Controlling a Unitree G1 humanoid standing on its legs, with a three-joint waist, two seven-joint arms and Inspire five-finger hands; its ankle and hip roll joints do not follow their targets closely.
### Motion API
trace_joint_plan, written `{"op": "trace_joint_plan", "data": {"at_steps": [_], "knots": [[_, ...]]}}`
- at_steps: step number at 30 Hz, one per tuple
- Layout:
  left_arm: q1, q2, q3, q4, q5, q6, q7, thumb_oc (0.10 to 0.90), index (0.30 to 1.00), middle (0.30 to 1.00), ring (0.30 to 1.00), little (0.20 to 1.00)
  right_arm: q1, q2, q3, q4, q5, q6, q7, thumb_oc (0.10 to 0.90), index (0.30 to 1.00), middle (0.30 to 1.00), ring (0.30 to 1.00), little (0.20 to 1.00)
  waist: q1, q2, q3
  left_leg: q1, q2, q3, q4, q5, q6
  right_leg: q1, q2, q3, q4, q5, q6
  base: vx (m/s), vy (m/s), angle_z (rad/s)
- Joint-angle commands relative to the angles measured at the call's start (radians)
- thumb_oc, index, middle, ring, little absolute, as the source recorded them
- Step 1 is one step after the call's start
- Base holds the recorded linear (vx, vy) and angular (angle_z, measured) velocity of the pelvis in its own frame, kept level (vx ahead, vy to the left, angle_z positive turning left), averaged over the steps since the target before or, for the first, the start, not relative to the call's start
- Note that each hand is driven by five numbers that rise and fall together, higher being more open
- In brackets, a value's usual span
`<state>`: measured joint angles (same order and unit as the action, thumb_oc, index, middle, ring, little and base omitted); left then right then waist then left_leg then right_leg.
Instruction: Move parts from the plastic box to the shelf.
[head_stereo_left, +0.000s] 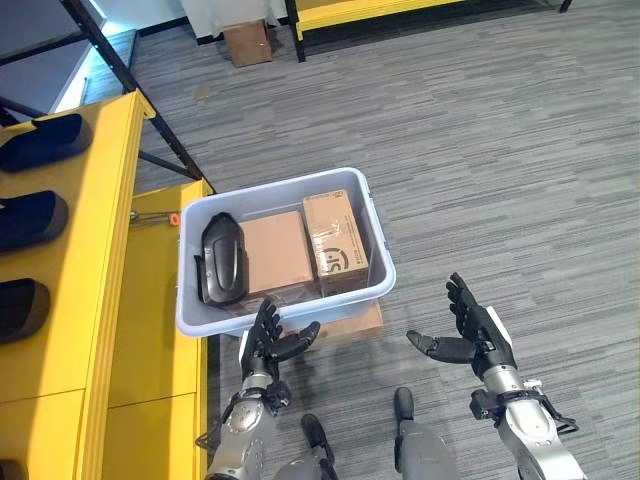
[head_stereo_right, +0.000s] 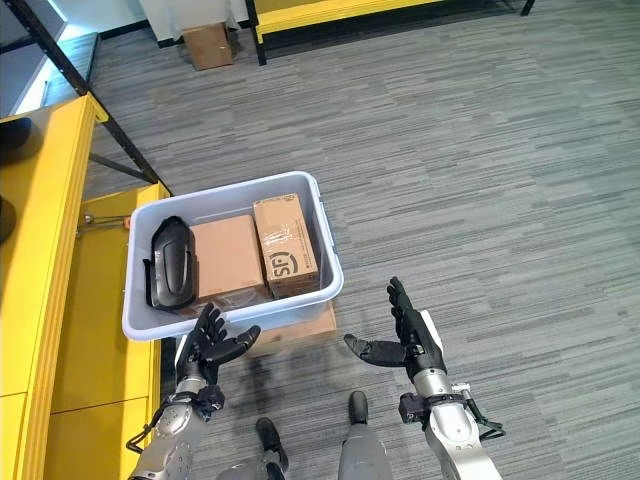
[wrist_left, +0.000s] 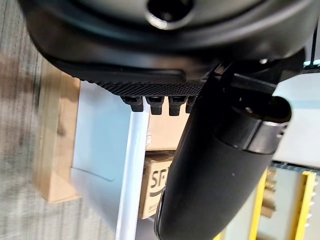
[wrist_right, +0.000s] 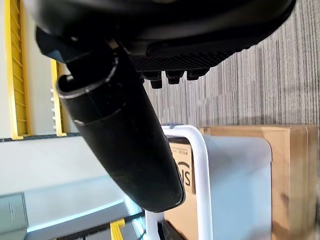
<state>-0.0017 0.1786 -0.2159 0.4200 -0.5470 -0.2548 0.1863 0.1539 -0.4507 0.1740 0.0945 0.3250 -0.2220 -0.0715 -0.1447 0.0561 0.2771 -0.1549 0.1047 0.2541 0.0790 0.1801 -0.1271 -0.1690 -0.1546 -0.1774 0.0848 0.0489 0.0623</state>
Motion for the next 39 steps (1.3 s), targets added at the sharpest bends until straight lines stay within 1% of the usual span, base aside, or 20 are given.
{"op": "trace_joint_plan", "data": {"at_steps": [1, 2, 4, 5, 6, 7, 8, 9, 12, 15, 16, 18, 19, 22, 24, 31, 33, 34, 38, 39], "knots": [[-0.04, 0.039, 0.023, -0.091, -0.009, -0.084, -0.015, 0.9, 1.0, 1.0, 1.0, 1.0, -0.057, -0.03, -0.054, -0.105, 0.018, -0.114, 0.006, 0.9, 1.0, 1.0, 1.0, 1.0, 0.0, -0.04, 0.008, 0.047, 0.028, -0.04, 0.275, -0.108, -0.017, 0.031, 0.014, 0.031, 0.021, -0.007, 0.011, 0.0, -0.03, 0.35], [-0.038, 0.039, 0.027, -0.09, -0.009, -0.079, -0.017, 0.9, 1.0, 1.0, 1.0, 1.0, -0.06, -0.038, -0.058, -0.102, 0.002, -0.112, -0.002, 0.9, 1.0, 1.0, 1.0, 1.0, 0.002, -0.039, 0.016, 0.029, 0.083, -0.038, 0.237, -0.063, -0.017, 0.031, 0.014, 0.029, 0.037, -0.021, 0.009, 0.03, 0.028, 0.09], [-0.034, 0.038, 0.032, -0.098, -0.015, -0.082, -0.011, 0.9, 1.0, 1.0, 1.0, 1.0, -0.065, -0.035, -0.055, -0.097, -0.007, -0.112, -0.014, 0.9, 1.0, 1.0, 1.0, 1.0, 0.006, -0.037, 0.015, 0.04, 0.133, -0.04, 0.164, -0.042, -0.01, 0.03, 0.015, 0.038, 0.05, -0.035, 0.011, 0.04, 0.052, 0.02], [-0.033, 0.038, 0.033, -0.098, -0.015, -0.082, -0.011, 0.9, 1.0, 1.0, 1.0, 1.0, -0.065, -0.035, -0.054, -0.096, -0.007, -0.112, -0.014, 0.9, 1.0, 1.0, 1.0, 1.0, 0.007, -0.039, 0.017, 0.045, 0.132, -0.037, 0.159, -0.04, -0.01, 0.03, 0.014, 0.04, 0.052, -0.036, 0.011, 0.07, 0.151, -0.01], [-0.033, 0.041, 0.041, -0.106, -0.011, -0.085, 0.001, 0.9, 1.0, 1.0, 1.0, 1.0, -0.076, -0.037, -0.053, -0.096, -0.013, -0.118, -0.027, 0.9, 1.0, 1.0, 1.0, 1.0, 0.015, -0.031, 0.016, 0.044, 0.2, -0.073, 0.028, 0.025, -0.019, 0.009, 0.009, 0.058, 0.086, -0.047, 0.026, 0.06, 0.183, -0.01], [-0.033, 0.041, 0.046, -0.111, -0.014, -0.085, 0.004, 0.9, 1.0, 1.0, 1.0, 1.0, -0.082, -0.036, -0.052, -0.094, -0.008, -0.12, -0.031, 0.9, 1.0, 1.0, 1.0, 1.0, 0.016, -0.028, 0.019, 0.051, 0.232, -0.079, -0.025, 0.066, -0.029, -0.002, 0.0, 0.067, 0.107, -0.056, 0.033, 0.08, 0.329, -0.01], [-0.041, 0.044, 0.052, -0.105, -0.013, -0.087, 0.012, 0.9, 1.0, 1.0, 1.0, 1.0, -0.094, -0.035, -0.046, -0.091, -0.007, -0.123, -0.042, 0.9, 1.0, 1.0, 1.0, 1.0, 0.013, -0.014, 0.023, 0.064, 0.276, -0.052, -0.089, 0.142, -0.055, -0.026, -0.017, 0.073, 0.153, -0.074, 0.042, 0.03, 0.204, -0.09], [-0.041, 0.044, 0.052, -0.104, -0.013, -0.087, 0.012, 0.9, 1.0, 1.0, 1.0, 1.0, -0.094, -0.035, -0.046, -0.09, -0.007, -0.123, -0.042, 0.9, 1.0, 1.0, 1.0, 1.0, 0.014, -0.014, 0.023, 0.066, 0.276, -0.05, -0.092, 0.144, -0.056, -0.028, -0.017, 0.074, 0.156, -0.076, 0.042, 0.03, 0.197, -0.13], [-0.045, 0.048, 0.048, -0.105, -0.022, -0.094, 0.007, 0.9, 1.0, 1.0, 1.0, 1.0, -0.101, -0.028, -0.036, -0.098, -0.003, -0.126, -0.036, 0.9, 1.0, 1.0, 1.0, 1.0, 0.005, 0.008, 0.021, 0.095, 0.278, 0.012, -0.113, 0.117, -0.064, -0.062, -0.025, 0.081, 0.197, -0.089, 0.053, 0.03, 0.163, -0.23], [-0.052, 0.055, 0.039, -0.104, -0.016, -0.094, 0.006, 0.9, 1.0, 1.0, 1.0, 1.0, -0.105, -0.02, -0.033, -0.096, -0.004, -0.125, -0.041, 0.9, 1.0, 1.0, 1.0, 1.0, 0.011, 0.013, 0.022, 0.101, 0.257, 0.014, -0.098, 0.095, -0.059, -0.052, -0.037, 0.089, 0.185, -0.08, 0.062, 0.09, 0.181, 0.15], [-0.055, 0.066, 0.037, -0.105, -0.013, -0.095, 0.004, 0.9, 1.0, 1.0, 1.0, 1.0, -0.097, -0.006, -0.043, -0.099, -0.001, -0.12, -0.043, 0.9, 1.0, 1.0, 1.0, 1.0, 0.01, 0.011, 0.024, 0.096, 0.223, 0.027, -0.078, 0.054, -0.051, -0.014, -0.072, 0.087, 0.15, -0.064, 0.08, 0.19, 0.36, 0.22], [-0.059, 0.074, 0.033, -0.106, -0.009, -0.094, 0.005, 0.9, 1.0, 1.0, 1.0, 1.0, -0.093, 0.001, -0.045, -0.107, -0.002, -0.117, -0.044, 0.9, 1.0, 1.0, 1.0, 1.0, 0.01, 0.005, 0.026, 0.088, 0.19, 0.035, -0.066, 0.012, -0.043, 0.005, -0.108, 0.084, 0.117, -0.047, 0.097, 0.12, 0.239, 0.2], [-0.059, 0.074, 0.033, -0.106, -0.009, -0.094, 0.005, 0.9, 1.0, 1.0, 1.0, 1.0, -0.093, 0.001, -0.045, -0.107, -0.002, -0.117, -0.044, 0.9, 1.0, 1.0, 1.0, 1.0, 0.01, 0.005, 0.026, 0.088, 0.189, 0.035, -0.066, 0.012, -0.042, 0.005, -0.108, 0.084, 0.116, -0.047, 0.097, 0.05, 0.131, 0.12], [-0.071, 0.091, 0.035, -0.109, 0.004, -0.091, 0.01, 0.9, 1.0, 1.0, 1.0, 1.0, -0.105, -0.001, -0.051, -0.128, -0.041, -0.109, -0.051, 0.9, 1.0, 1.0, 1.0, 1.0, 0.018, -0.014, 0.019, 0.058, 0.137, 0.055, -0.046, -0.05, -0.027, 0.023, -0.156, 0.078, 0.037, 0.01, 0.128, 0.08, 0.214, 0.04], [-0.071, 0.092, 0.035, -0.11, 0.006, -0.09, 0.009, 0.9, 1.0, 1.0, 1.0, 1.0, -0.107, -0.005, -0.055, -0.14, -0.054, -0.109, -0.05, 0.9, 1.0, 1.0, 1.0, 1.0, 0.021, -0.017, 0.016, 0.051, 0.132, 0.059, -0.045, -0.049, -0.026, 0.024, -0.162, 0.076, 0.026, 0.022, 0.133, 0.04, 0.097, -0.04], [-0.07, 0.115, 0.067, -0.134, 0.004, -0.084, -0.005, 0.9, 1.0, 1.0, 1.0, 1.0, -0.232, -0.136, -0.102, -0.232, -0.229, -0.12, -0.088, 0.9, 1.0, 1.0, 1.0, 1.0, 0.046, -0.058, 0.01, 0.023, 0.119, 0.052, -0.057, -0.053, -0.018, 0.022, -0.173, 0.047, -0.007, 0.058, 0.15, 0.02, 0.027, 0.04], [-0.061, 0.128, 0.073, -0.145, -0.003, -0.082, -0.022, 0.9, 1.0, 1.0, 1.0, 1.0, -0.313, -0.222, -0.112, -0.255, -0.287, -0.117, -0.105, 0.9, 1.0, 1.0, 1.0, 1.0, 0.061, -0.073, 0.015, 0.006, 0.121, 0.041, -0.059, -0.049, -0.022, 0.021, -0.175, 0.03, -0.013, 0.061, 0.153, -0.01, -0.028, 0.2], [-0.049, 0.142, 0.07, -0.155, -0.014, -0.078, -0.035, 0.9, 1.0, 1.0, 1.0, 1.0, -0.386, -0.296, -0.104, -0.259, -0.313, -0.11, -0.105, 0.9, 1.0, 1.0, 1.0, 1.0, 0.076, -0.085, 0.017, -0.001, 0.122, 0.034, -0.063, -0.044, -0.026, 0.024, -0.175, 0.015, -0.015, 0.059, 0.155, 0.0, -0.032, 0.23], [-0.027, 0.162, 0.075, -0.181, -0.033, -0.069, -0.047, 0.9, 1.0, 1.0, 1.0, 1.0, -0.532, -0.388, -0.057, -0.279, -0.34, -0.1, -0.117, 0.9, 1.0, 1.0, 1.0, 1.0, 0.108, -0.105, 0.029, -0.01, 0.126, 0.02, -0.084, -0.031, -0.03, 0.025, -0.17, -0.008, -0.016, 0.056, 0.154, 0.01, -0.026, 0.16], [-0.027, 0.161, 0.077, -0.182, -0.033, -0.068, -0.047, 0.9, 1.0, 1.0, 1.0, 1.0, -0.536, -0.388, -0.054, -0.277, -0.34, -0.101, -0.118, 0.9, 1.0, 1.0, 1.0, 1.0, 0.106, -0.104, 0.028, -0.015, 0.126, 0.02, -0.085, -0.028, -0.029, 0.021, -0.17, -0.008, -0.018, 0.06, 0.154, 0.0, -0.034, 0.11]]}}
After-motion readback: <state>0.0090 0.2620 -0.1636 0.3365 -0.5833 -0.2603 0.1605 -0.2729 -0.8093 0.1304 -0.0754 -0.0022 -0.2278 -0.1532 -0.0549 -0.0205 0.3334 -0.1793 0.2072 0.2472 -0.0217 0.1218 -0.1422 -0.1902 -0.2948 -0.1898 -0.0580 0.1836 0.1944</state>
